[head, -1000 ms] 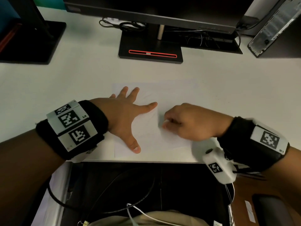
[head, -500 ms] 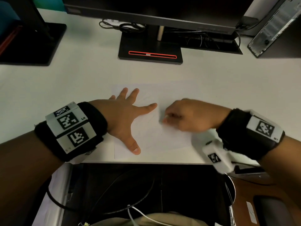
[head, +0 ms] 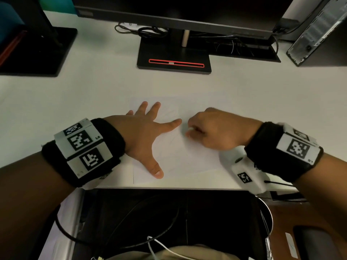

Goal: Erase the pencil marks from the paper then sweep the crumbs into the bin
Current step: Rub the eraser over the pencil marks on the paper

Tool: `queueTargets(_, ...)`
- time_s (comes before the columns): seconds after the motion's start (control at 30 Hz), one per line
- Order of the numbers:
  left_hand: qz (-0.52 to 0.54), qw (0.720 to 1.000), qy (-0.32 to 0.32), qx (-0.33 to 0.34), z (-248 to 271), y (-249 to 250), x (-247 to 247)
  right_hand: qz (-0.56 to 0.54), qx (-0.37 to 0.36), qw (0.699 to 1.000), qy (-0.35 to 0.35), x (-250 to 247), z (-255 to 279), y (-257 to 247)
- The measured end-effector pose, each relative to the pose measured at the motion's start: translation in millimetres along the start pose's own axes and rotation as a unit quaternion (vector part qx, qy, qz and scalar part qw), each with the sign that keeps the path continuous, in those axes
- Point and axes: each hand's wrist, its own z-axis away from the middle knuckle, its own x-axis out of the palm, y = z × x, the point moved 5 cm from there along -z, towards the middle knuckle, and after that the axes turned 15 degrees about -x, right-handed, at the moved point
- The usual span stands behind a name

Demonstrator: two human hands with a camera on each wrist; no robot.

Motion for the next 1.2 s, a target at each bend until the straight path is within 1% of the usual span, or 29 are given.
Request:
queueTargets(0.07,-0.002,1.0,0.002,0.003,0.4,0.7,0.1,-0.022,-0.035,0.999,-0.034,9.9,-1.1,-16.6)
queueTargets(0.1,-0.003,1.0,0.003,0.003,0.5,0.0,0.0,-0.033,-0.037,0.998,-0.044,9.8,-1.2,-18.2)
queueTargets(0.13,-0.002,1.0,0.002,0.003,0.9,-0.4,0.3,-0.035,-0.024,0.998,-0.043,5.7,-1.9,-12.8)
queueTargets(0.2,0.001,1.0,0.004,0.004,0.6,0.2,0.7,-0.032,0.02,0.999,-0.019,-5.9,-2.1,6.0)
queueTargets(0.27,0.003,1.0,0.004,-0.001,0.6,-1.1,0.6,-0.025,0.027,0.999,-0.006,-8.4,-4.2,10.2)
queueTargets(0.37,0.0,1.0,0.003,0.002,-0.6,0.7,0.7,-0.039,-0.027,0.998,-0.039,5.4,-6.3,-12.6)
queueTargets(0.43,-0.003,1.0,0.004,0.001,-0.5,-0.3,0.4,-0.048,-0.032,0.997,-0.051,5.7,-6.0,-14.8)
queueTargets(0.53,0.004,1.0,0.001,0.0,1.2,-0.8,0.5,-0.03,0.02,0.999,-0.011,-10.5,-6.9,8.8)
queueTargets(0.6,-0.001,1.0,-0.001,-0.004,1.3,-0.8,0.0,-0.018,0.02,1.0,-0.003,-11.1,-8.6,8.1)
queueTargets(0.67,-0.011,1.0,-0.002,-0.007,1.1,0.4,-0.7,-0.033,-0.02,0.999,-0.034,-1.3,-11.6,-9.2)
queueTargets(0.73,-0.017,1.0,0.001,-0.007,0.8,1.2,-1.6,-0.056,-0.029,0.996,-0.064,3.6,-11.8,-16.3)
queueTargets(0.77,-0.016,1.0,0.001,-0.008,0.9,0.6,-1.2,-0.052,-0.017,0.997,-0.061,0.2,-13.0,-9.5)
queueTargets(0.87,-0.01,1.0,0.006,-0.007,1.0,-1.7,-0.1,-0.036,0.041,0.998,-0.02,-16.0,-13.6,15.1)
queueTargets(0.9,-0.013,1.0,0.007,-0.008,0.7,-2.1,0.3,-0.03,0.043,0.999,-0.015,-16.0,-14.0,15.7)
queueTargets(0.97,-0.024,1.0,0.008,-0.011,0.4,-2.3,0.3,-0.028,0.008,0.999,-0.034,-8.5,-17.1,2.5)
queueTargets(1.03,-0.035,0.999,0.007,-0.014,1.1,-2.2,-0.6,-0.054,-0.018,0.996,-0.066,-0.2,-18.5,-10.2)
queueTargets(1.07,-0.038,0.999,0.005,-0.015,2.2,-2.1,-1.3,-0.062,-0.009,0.996,-0.065,-2.2,-19.8,-7.1)
queueTargets(1.17,-0.036,0.999,0.007,-0.018,4.9,-2.5,-1.8,-0.073,0.066,0.995,-0.021,-18.2,-21.8,18.4)
queueTargets(1.2,-0.035,0.999,0.008,-0.018,5.2,-1.8,-2.3,-0.068,0.073,0.995,-0.012,-20.0,-21.4,21.1)
